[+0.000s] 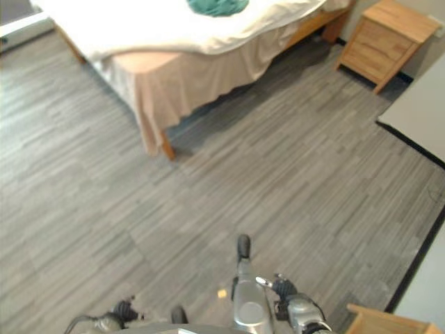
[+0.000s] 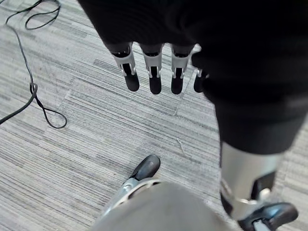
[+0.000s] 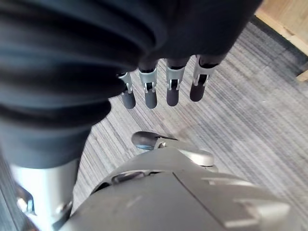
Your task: Tidy up the quilt and then pick up the clothes from the bed and put them into the laundry hamper.
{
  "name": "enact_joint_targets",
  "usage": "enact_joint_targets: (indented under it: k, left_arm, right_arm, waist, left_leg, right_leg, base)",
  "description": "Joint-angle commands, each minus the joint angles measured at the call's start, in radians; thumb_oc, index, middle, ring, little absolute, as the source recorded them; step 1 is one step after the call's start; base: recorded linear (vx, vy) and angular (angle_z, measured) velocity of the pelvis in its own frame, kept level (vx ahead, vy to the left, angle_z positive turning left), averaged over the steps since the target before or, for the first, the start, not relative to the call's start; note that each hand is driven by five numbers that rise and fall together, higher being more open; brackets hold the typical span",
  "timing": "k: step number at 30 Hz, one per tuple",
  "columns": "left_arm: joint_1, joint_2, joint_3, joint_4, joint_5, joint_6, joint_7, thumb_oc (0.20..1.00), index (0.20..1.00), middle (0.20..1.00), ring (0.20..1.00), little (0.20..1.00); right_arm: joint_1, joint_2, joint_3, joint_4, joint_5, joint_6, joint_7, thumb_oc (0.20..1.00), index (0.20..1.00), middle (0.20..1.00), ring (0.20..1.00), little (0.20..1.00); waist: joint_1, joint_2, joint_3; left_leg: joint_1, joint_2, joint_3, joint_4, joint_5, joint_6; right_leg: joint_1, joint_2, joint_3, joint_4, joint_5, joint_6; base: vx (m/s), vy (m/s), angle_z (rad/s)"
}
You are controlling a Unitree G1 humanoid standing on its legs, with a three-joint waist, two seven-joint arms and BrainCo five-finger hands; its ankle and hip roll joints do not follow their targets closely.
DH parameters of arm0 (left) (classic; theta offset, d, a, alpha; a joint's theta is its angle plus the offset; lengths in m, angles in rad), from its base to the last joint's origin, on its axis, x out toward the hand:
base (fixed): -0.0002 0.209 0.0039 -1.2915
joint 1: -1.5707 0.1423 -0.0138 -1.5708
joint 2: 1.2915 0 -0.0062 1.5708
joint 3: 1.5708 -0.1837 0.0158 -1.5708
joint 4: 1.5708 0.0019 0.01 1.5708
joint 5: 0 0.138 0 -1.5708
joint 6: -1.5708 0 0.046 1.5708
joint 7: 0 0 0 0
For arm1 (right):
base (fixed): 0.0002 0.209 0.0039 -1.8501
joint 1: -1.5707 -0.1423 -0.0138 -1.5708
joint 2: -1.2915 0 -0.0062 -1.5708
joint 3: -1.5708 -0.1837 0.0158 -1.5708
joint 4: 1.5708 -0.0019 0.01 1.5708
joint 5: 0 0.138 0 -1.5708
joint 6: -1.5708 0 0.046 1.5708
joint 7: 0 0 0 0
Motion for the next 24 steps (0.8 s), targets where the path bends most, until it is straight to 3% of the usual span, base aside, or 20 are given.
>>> enact_joint_targets:
  k: [1,3,4,5,7,8,9,10,11,13,14,15,16,17,18,19,21,23,24]
  left_arm:
    - [-0.061,0.017,-0.037,-0.001,0.034,-0.013,-0.008,1.0,1.0,1.0,1.0,1.0]
    - [-0.08,0.037,-0.04,-0.039,0.005,-0.019,-0.002,1.0,1.0,1.0,1.0,1.0]
    - [-0.094,0.044,-0.048,-0.065,0.003,-0.022,0.003,1.0,1.0,1.0,1.0,1.0]
    - [-0.118,0.044,-0.06,-0.098,0.0,-0.028,0.023,1.0,1.0,1.0,1.0,1.0]
    - [-0.133,0.046,-0.053,-0.117,-0.012,-0.038,0.049,1.0,1.0,1.0,1.0,1.0]
    - [-0.135,0.048,-0.041,-0.125,-0.025,-0.045,0.062,1.0,1.0,1.0,1.0,1.0]
    - [-0.131,0.048,-0.026,-0.131,-0.042,-0.048,0.067,1.0,1.0,1.0,1.0,1.0]
    - [-0.13,0.048,-0.027,-0.132,-0.042,-0.048,0.067,1.0,1.0,1.0,1.0,1.0]
    - [-0.121,0.043,-0.024,-0.13,-0.044,-0.049,0.065,1.0,1.0,1.0,1.0,1.0]
    - [-0.106,0.032,-0.019,-0.124,-0.048,-0.046,0.058,1.0,1.0,1.0,1.0,1.0]
    - [-0.098,0.025,-0.014,-0.115,-0.047,-0.046,0.063,1.0,1.0,1.0,1.0,1.0]
    - [-0.101,0.033,0.003,-0.106,-0.062,-0.034,0.057,1.0,1.0,1.0,1.0,1.0]
    - [-0.094,0.042,0.018,-0.1,-0.068,-0.028,0.058,1.0,1.0,1.0,1.0,1.0]
    - [-0.082,0.048,0.03,-0.088,-0.062,-0.023,0.056,1.0,1.0,1.0,1.0,1.0]
    - [-0.082,0.048,0.03,-0.088,-0.062,-0.023,0.056,1.0,1.0,1.0,1.0,1.0]
    - [-0.066,0.048,0.043,-0.07,-0.051,-0.019,0.061,1.0,1.0,1.0,1.0,1.0]
    - [-0.057,0.063,0.056,-0.061,-0.045,-0.015,0.063,1.0,1.0,1.0,1.0,1.0]
    - [-0.061,0.071,0.062,-0.06,-0.049,-0.012,0.064,1.0,1.0,1.0,1.0,1.0]
    - [-0.071,0.067,0.048,-0.046,-0.039,0.001,0.06,1.0,1.0,1.0,1.0,1.0]
  right_arm:
    - [-0.027,-0.035,0.057,0.052,-0.031,-0.002,-0.003,1.0,1.0,1.0,1.0,1.0]
    - [-0.023,-0.058,0.097,0.053,-0.086,0.002,-0.014,1.0,1.0,1.0,1.0,1.0]
    - [-0.034,-0.063,0.11,0.038,-0.099,0.004,-0.014,1.0,1.0,1.0,1.0,1.0]
    - [-0.057,-0.065,0.123,0.028,-0.105,0.009,-0.023,1.0,1.0,1.0,1.0,1.0]
    - [-0.08,-0.066,0.143,0.026,-0.123,0.011,-0.029,1.0,1.0,1.0,1.0,1.0]
    - [-0.089,-0.069,0.15,0.033,-0.132,0.008,-0.036,1.0,1.0,1.0,1.0,1.0]
    - [-0.09,-0.063,0.147,0.047,-0.126,0.005,-0.044,1.0,1.0,1.0,1.0,1.0]
    - [-0.089,-0.063,0.147,0.047,-0.126,0.005,-0.044,1.0,1.0,1.0,1.0,1.0]
    - [-0.087,-0.061,0.14,0.054,-0.114,0.003,-0.045,1.0,1.0,1.0,1.0,1.0]
    - [-0.082,-0.059,0.13,0.053,-0.105,-0.005,-0.051,1.0,1.0,1.0,1.0,1.0]
    - [-0.078,-0.052,0.127,0.049,-0.104,-0.009,-0.055,1.0,1.0,1.0,1.0,1.0]
    - [-0.075,-0.046,0.126,0.047,-0.104,-0.011,-0.048,1.0,1.0,1.0,1.0,1.0]
    - [-0.078,-0.034,0.134,0.044,-0.107,-0.01,-0.046,1.0,1.0,1.0,1.0,1.0]
    - [-0.084,-0.013,0.142,0.039,-0.114,-0.011,-0.041,1.0,1.0,1.0,1.0,1.0]
    - [-0.084,-0.013,0.142,0.039,-0.114,-0.011,-0.041,1.0,1.0,1.0,1.0,1.0]
    - [-0.085,0.01,0.153,0.028,-0.123,-0.016,-0.032,1.0,1.0,1.0,1.0,1.0]
    - [-0.091,0.018,0.163,0.008,-0.137,-0.021,-0.025,1.0,1.0,1.0,1.0,1.0]
    - [-0.099,0.019,0.163,-0.003,-0.143,-0.023,-0.026,1.0,1.0,1.0,1.0,1.0]
    - [-0.169,0.02,0.159,0.037,-0.148,-0.002,-0.039,1.0,1.0,1.0,1.0,1.0]
  waist:
    - [0.001,-0.011,-0.015]
    - [0.03,-0.037,0.003]
    - [0.043,-0.054,0.013]
    - [0.071,-0.082,0.026]
    - [0.114,-0.102,0.033]
    - [0.135,-0.099,0.033]
    - [0.162,-0.085,0.015]
    - [0.164,-0.088,0.017]
    - [0.171,-0.075,0.009]
    - [0.181,-0.059,-0.003]
    - [0.179,-0.06,-0.002]
    - [0.174,-0.061,-0.017]
    - [0.181,-0.065,-0.02]
    - [0.189,-0.077,-0.031]
    - [0.191,-0.076,-0.033]
    - [0.188,-0.085,-0.033]
    - [0.17,-0.067,-0.011]
    - [0.163,-0.053,-0.008]
    - [0.165,-0.05,-0.01]
  left_leg:
    - [-0.006,0.016,-0.012,0.287,0.175,-0.036]
    - [-0.154,0.027,-0.085,0.594,0.317,-0.035]
    - [-0.206,0.024,-0.094,0.689,0.32,-0.021]
    - [-0.28,-0.005,-0.098,0.781,0.277,0.001]
    - [-0.409,-0.056,-0.084,0.8,0.196,0.016]
    - [-0.448,-0.068,-0.06,0.734,0.171,0.019]
    - [-0.472,-0.07,-0.02,0.522,0.172,0.034]
    - [-0.464,-0.073,-0.016,0.514,0.174,0.034]
    - [-0.454,-0.072,0.029,0.352,0.196,0.036]
    - [-0.453,-0.065,0.084,0.171,0.263,0.023]
    - [-0.459,-0.049,0.142,0.137,0.271,0.021]
    - [-0.429,-0.06,0.154,0.107,0.262,0.024]
    - [-0.401,-0.071,0.163,0.083,0.271,0.051]
    - [-0.37,-0.092,0.149,0.061,0.26,0.07]
    - [-0.372,-0.09,0.15,0.061,0.261,0.07]
    - [-0.309,-0.1,0.162,0.039,0.231,0.092]
    - [-0.251,-0.083,0.166,0.014,0.219,0.104]
    - [-0.231,-0.064,0.162,0.003,0.216,0.1]
    - [-0.211,-0.071,0.143,0.0,0.212,0.1]
  right_leg:
    - [0.114,0.042,0.042,-0.044,-0.077,0.018]
    - [0.193,0.055,0.026,-0.084,-0.095,-0.036]
    - [0.216,0.046,0.024,-0.09,-0.105,-0.049]
    - [0.243,0.029,0.038,-0.09,-0.118,-0.056]
    - [0.279,0.017,0.077,-0.09,-0.151,-0.044]
    - [0.303,0.025,0.094,-0.09,-0.173,-0.032]
    - [0.342,0.033,0.115,-0.09,-0.208,-0.018]
    - [0.345,0.03,0.117,-0.09,-0.21,-0.017]
    - [0.374,0.041,0.118,-0.09,-0.236,-0.01]
    - [0.434,0.074,0.115,-0.09,-0.276,-0.012]
    - [0.457,0.089,0.104,-0.09,-0.292,-0.019]
    - [0.483,0.098,0.105,-0.09,-0.305,-0.019]
    - [0.495,0.108,0.104,-0.068,-0.293,-0.024]
    - [0.491,0.114,0.097,0.023,-0.3,-0.009]
    - [0.487,0.116,0.099,0.024,-0.299,-0.01]
    - [0.434,0.117,0.072,0.214,-0.284,0.074]
    - [0.286,0.07,0.045,0.455,-0.181,0.16]
    - [0.232,0.051,0.027,0.511,-0.158,0.167]
    - [0.229,0.023,-0.008,0.502,-0.183,0.161]
  base:
    - [0.68,-0.482,0.18]
    - [0.45,-0.407,-0.02]
    - [0.45,-0.318,-0.44]
    - [0.41,-0.2,-0.74]
    - [0.41,-0.067,-0.53]
    - [0.6,0.076,-0.47]
    - [0.48,0.082,-0.63]
    - [0.52,0.135,-0.6]
    - [0.38,0.097,-0.5]
    - [0.49,0.097,-0.25]
    - [0.51,0.073,0.04]
    - [0.49,0.075,0.11]
    - [0.52,0.079,0.23]
    - [0.3,0.043,0.1]
    - [0.41,0.075,0.01]
    - [0.34,0.09,-0.12]
    - [0.35,0.089,-0.02]
    - [0.2,0.015,0.22]
    - [0.38,-0.056,0.46]
